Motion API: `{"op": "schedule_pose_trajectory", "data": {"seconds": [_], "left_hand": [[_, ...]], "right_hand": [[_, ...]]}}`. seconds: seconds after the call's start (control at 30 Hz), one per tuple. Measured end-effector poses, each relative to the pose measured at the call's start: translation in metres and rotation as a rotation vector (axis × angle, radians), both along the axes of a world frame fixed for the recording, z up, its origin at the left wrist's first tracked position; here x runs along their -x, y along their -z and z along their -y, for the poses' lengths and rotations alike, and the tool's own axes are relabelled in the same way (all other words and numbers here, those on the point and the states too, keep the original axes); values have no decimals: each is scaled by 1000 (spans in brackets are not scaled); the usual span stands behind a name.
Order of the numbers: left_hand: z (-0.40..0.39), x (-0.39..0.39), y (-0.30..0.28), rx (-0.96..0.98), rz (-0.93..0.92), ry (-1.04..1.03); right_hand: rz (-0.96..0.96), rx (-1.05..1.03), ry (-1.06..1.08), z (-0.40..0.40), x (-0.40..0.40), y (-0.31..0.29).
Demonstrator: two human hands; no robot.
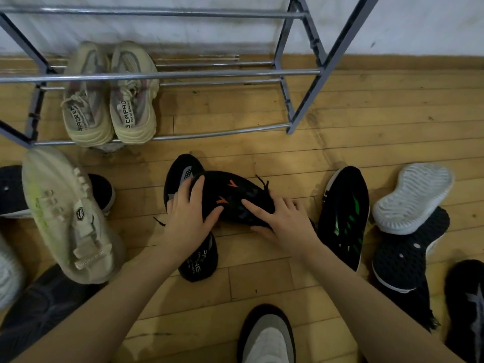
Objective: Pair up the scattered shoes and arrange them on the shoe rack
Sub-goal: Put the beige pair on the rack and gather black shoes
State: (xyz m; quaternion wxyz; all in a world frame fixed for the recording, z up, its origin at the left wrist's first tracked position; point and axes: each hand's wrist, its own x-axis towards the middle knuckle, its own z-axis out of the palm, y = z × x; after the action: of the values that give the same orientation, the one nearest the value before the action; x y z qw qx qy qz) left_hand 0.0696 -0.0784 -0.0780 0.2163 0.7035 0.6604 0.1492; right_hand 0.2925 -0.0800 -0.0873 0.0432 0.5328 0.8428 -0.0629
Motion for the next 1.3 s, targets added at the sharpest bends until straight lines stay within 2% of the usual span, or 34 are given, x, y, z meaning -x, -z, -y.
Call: {"op": "schedule_pose_trajectory", "data": {"seconds": [0.13, 0.23, 0.3, 0.53, 0.7, 0.87, 1.1, 1.3], "left_hand": [[-30, -14, -10, -123, -20, 42], [-50, -27, -7, -47, -137, 111], [-57, -28, 6, 31, -206, 188], [-57, -17, 29, 94, -296, 299], [-47, -11, 10, 11, -215, 273], [-20, 20, -26, -94, -160, 150], [12, 104, -83, -182, -181, -70], [55, 179, -87, -188, -172, -280]], "right_hand": [[-83, -53, 253, 8, 16, -7], [-89, -21, 445, 5, 29, -8], [-41, 59, 475, 7, 33, -1], [-122, 111, 416, 6, 29, 4], [-11, 32, 433, 7, 40, -10], [-158, -85, 380, 2, 69, -35], [-341, -57, 138, -16, 146, -80], [-468, 54, -70, -6, 232, -100]]}}
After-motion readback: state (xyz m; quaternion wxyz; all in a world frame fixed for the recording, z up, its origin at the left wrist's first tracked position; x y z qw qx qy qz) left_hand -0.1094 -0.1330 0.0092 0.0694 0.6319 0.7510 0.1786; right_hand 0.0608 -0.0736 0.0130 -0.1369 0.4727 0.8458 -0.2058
